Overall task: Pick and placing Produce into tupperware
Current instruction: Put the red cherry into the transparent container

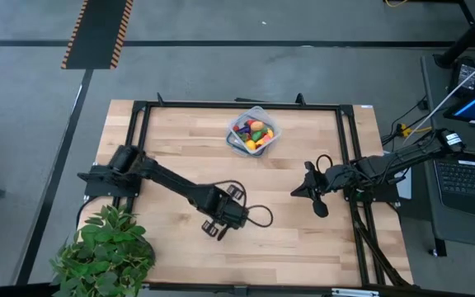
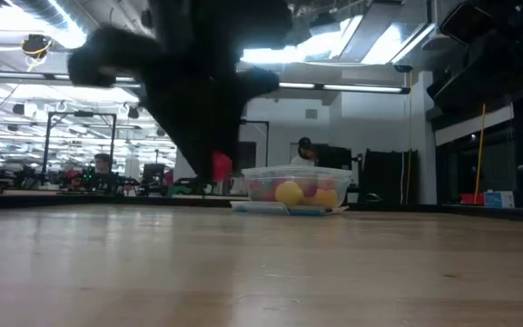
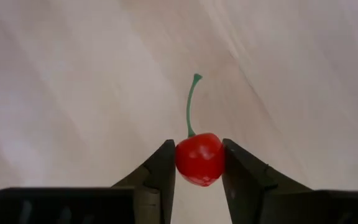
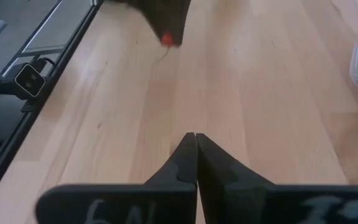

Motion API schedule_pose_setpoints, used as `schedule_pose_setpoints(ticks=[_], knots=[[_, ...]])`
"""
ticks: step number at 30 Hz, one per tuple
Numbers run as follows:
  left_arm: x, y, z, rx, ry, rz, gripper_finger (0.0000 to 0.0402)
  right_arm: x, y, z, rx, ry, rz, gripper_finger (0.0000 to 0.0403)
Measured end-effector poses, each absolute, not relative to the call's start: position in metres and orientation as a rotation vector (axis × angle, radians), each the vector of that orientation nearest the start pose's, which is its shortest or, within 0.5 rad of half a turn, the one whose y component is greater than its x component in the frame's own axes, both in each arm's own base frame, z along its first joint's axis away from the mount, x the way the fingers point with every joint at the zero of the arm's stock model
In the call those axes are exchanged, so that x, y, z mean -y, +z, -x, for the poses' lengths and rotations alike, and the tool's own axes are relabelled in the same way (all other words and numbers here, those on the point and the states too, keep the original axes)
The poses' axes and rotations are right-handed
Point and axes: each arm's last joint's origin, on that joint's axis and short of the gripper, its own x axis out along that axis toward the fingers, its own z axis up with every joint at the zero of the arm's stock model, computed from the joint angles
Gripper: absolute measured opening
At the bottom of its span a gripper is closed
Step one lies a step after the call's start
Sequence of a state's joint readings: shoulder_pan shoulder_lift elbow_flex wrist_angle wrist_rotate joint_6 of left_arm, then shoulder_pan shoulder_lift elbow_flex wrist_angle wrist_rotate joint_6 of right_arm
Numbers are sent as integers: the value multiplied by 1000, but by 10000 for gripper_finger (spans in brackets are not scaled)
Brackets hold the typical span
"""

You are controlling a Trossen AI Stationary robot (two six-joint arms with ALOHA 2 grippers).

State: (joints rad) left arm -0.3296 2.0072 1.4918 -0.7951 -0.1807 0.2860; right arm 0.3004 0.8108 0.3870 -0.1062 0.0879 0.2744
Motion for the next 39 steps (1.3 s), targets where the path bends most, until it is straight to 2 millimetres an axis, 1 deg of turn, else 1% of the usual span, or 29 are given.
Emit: schedule_pose_setpoints(ticks=[4,8,10,12,15,17,19,21,25,30,35,39], knots=[[107,204,-372,-1271,-245,-496,95,-48,200,-163,-542,134,-142,0],[91,226,-363,-1267,-201,-468,95,-47,200,-163,-541,125,-137,0],[84,233,-352,-1282,-168,-449,95,-47,200,-163,-541,125,-137,0],[75,242,-342,-1261,-102,-433,95,-47,200,-163,-541,125,-136,0],[64,249,-317,-1242,-1,-392,95,-47,199,-162,-546,127,-125,0],[60,249,-299,-1189,33,-338,95,-47,199,-162,-551,128,-114,0],[58,249,-284,-1100,45,-301,95,-47,199,-162,-552,128,-113,0],[55,245,-269,-1020,47,-278,95,-47,199,-162,-554,128,-111,0],[51,243,-246,-840,23,-267,95,-47,199,-162,-555,127,-114,0],[41,243,-222,-628,-14,-248,95,-47,199,-163,-546,126,-117,0],[27,237,-200,-526,-39,-225,95,-47,200,-163,-539,127,-120,0],[17,237,-190,-418,-109,-206,95,-47,200,-163,-534,127,-120,0]])
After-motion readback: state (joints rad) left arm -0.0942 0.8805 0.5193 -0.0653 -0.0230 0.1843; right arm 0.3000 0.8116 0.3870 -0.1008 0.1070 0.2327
